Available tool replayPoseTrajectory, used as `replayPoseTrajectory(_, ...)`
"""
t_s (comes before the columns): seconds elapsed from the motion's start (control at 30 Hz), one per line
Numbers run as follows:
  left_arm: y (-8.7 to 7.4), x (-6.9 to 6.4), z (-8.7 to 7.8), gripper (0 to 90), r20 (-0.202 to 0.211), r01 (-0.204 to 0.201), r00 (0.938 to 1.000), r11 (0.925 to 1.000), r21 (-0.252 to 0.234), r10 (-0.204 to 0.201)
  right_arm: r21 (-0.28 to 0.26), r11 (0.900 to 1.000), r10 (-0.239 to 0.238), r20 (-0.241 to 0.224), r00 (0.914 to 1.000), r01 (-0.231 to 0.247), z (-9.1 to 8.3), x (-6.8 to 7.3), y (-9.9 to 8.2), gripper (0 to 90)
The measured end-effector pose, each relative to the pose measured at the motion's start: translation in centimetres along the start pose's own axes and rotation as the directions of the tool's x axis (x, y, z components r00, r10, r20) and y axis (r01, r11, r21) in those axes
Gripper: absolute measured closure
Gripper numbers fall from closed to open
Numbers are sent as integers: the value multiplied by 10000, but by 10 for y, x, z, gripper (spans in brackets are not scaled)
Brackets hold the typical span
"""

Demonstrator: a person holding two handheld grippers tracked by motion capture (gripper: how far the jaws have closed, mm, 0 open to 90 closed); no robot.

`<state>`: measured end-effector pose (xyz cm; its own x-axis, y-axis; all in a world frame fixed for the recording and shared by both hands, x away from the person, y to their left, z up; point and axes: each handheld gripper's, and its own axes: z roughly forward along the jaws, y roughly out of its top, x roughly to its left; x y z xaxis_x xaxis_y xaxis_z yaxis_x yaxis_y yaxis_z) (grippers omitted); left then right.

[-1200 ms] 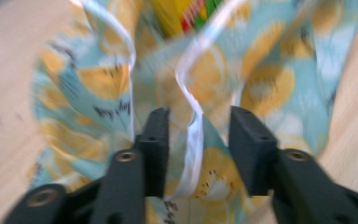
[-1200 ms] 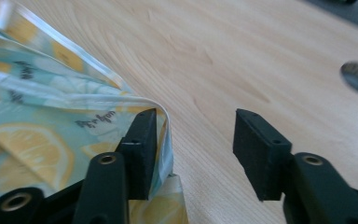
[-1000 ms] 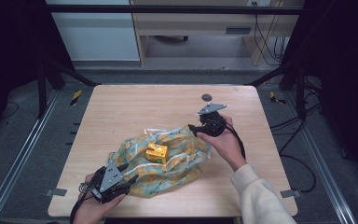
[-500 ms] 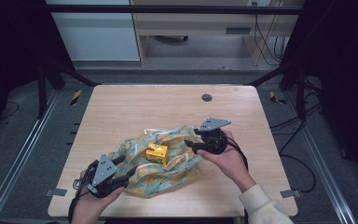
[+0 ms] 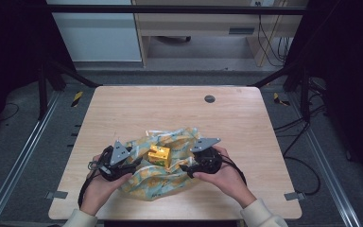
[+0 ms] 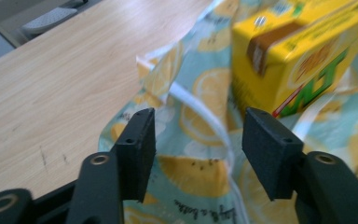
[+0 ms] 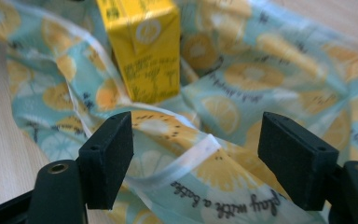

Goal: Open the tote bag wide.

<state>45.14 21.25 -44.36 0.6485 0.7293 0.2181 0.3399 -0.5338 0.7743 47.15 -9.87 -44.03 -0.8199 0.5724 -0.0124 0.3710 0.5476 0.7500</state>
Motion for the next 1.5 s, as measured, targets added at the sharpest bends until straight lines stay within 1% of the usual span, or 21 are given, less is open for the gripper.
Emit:
replayPoseTrajectory(0.07, -2, 1, 4, 529, 54, -52, 10000, 9998, 210, 51, 134, 9999, -75, 83, 9999, 74, 4, 3, -6, 309)
replayPoseTrajectory(0.1, -2, 2, 5, 560, 43, -30, 10000, 9996, 287, 29, 221, 9996, -200, 124, 9997, 197, 5, 4, -9, 393)
replayPoseTrajectory(0.13, -1, 4, 6, 605, -60, 67, 10000, 9997, 215, -65, 200, 9995, -226, 85, 9997, 225, 5, 5, -11, 523)
replayPoseTrajectory(0.17, 0, 5, 7, 668, -116, 202, 9997, 9997, 97, -201, 182, 9994, -287, -37, 9996, 288, 5, 4, -14, 600)
replayPoseTrajectory(0.2, 1, 7, 7, 711, -135, 289, 9995, 9996, 3, -289, 169, 9997, -201, -41, 9998, 202, 5, 4, -16, 668)
replayPoseTrajectory(0.23, 2, 8, 7, 752, -151, 403, 9991, 9991, -134, -405, 89, 9999, -123, -170, 9998, 125, 5, 4, -18, 732)
replayPoseTrajectory(0.3, 3, 9, 7, 809, -273, 420, 9987, 9988, -236, -426, 129, 9999, -38, -343, 9994, 42, 4, 5, -21, 825)
replayPoseTrajectory(0.37, 3, 11, 6, 842, -413, 445, 9981, 9986, -281, -456, 230, 9995, -190, -430, 9989, 200, 3, 6, -25, 873)
replayPoseTrajectory(0.43, 2, 14, 6, 849, -519, 496, 9974, 9984, -261, -509, 262, 9995, -163, -524, 9985, 177, 1, 7, -27, 886)
replayPoseTrajectory(0.5, -1, 17, 8, 854, -648, 430, 9970, 9990, 69, -425, 230, 9997, -88, -641, 9979, 103, -2, 7, -29, 891)
replayPoseTrajectory(0.57, -6, 21, 13, 857, -655, 552, 9965, 9977, 397, -525, 320, 9995, -33, -751, 9972, 57, -4, 9, -32, 894)
replayPoseTrajectory(0.67, -16, 29, 19, 857, -538, 878, 9951, 9922, 887, -833, 462, 9989, -69, -945, 9955, 114, -4, 11, -37, 897)
replayPoseTrajectory(0.73, -21, 32, 22, 852, -425, 947, 9950, 9885, 1178, -902, 719, 9972, -139, -959, 9953, 209, -3, 14, -39, 898)
replayPoseTrajectory(0.8, -24, 34, 25, 849, -404, 927, 9953, 9861, 1375, -880, 855, 9961, -143, -1065, 9942, 235, -1, 15, -41, 899)
replayPoseTrajectory(0.9, -26, 35, 27, 855, -413, 980, 9948, 9851, 1411, -930, 1151, 9929, -181, -1122, 9935, 311, 0, 16, -45, 900)
replayPoseTrajectory(0.93, -27, 36, 27, 859, -454, 958, 9949, 9855, 1400, -902, 1166, 9924, -250, -1157, 9930, 386, 0, 17, -46, 900)
replayPoseTrajectory(1.03, -29, 39, 29, 860, -478, 1168, 9926, 9841, 1335, -1113, 1336, 9898, -336, -1220, 9920, 500, 0, 19, -48, 900)
replayPoseTrajectory(1.1, -29, 41, 29, 864, -458, 1231, 9920, 9828, 1379, -1178, 1392, 9889, -346, -1233, 9918, 518, 0, 21, -50, 900)
replayPoseTrajectory(1.3, -30, 41, 31, 884, -475, 1260, 9916, 9817, 1427, -1204, 1316, 9884, -584, -1329, 9894, 760, -1, 25, -50, 900)
replayPoseTrajectory(1.43, -29, 40, 30, 887, -523, 1070, 9935, 9850, 1357, -1007, 1353, 9881, -569, -1214, 9910, 733, -1, 26, -50, 899)
replayPoseTrajectory(1.5, -28, 39, 28, 857, -601, 1048, 9933, 9876, 1167, -983, 1271, 9891, -597, -1121, 9919, 739, -2, 26, -49, 874)
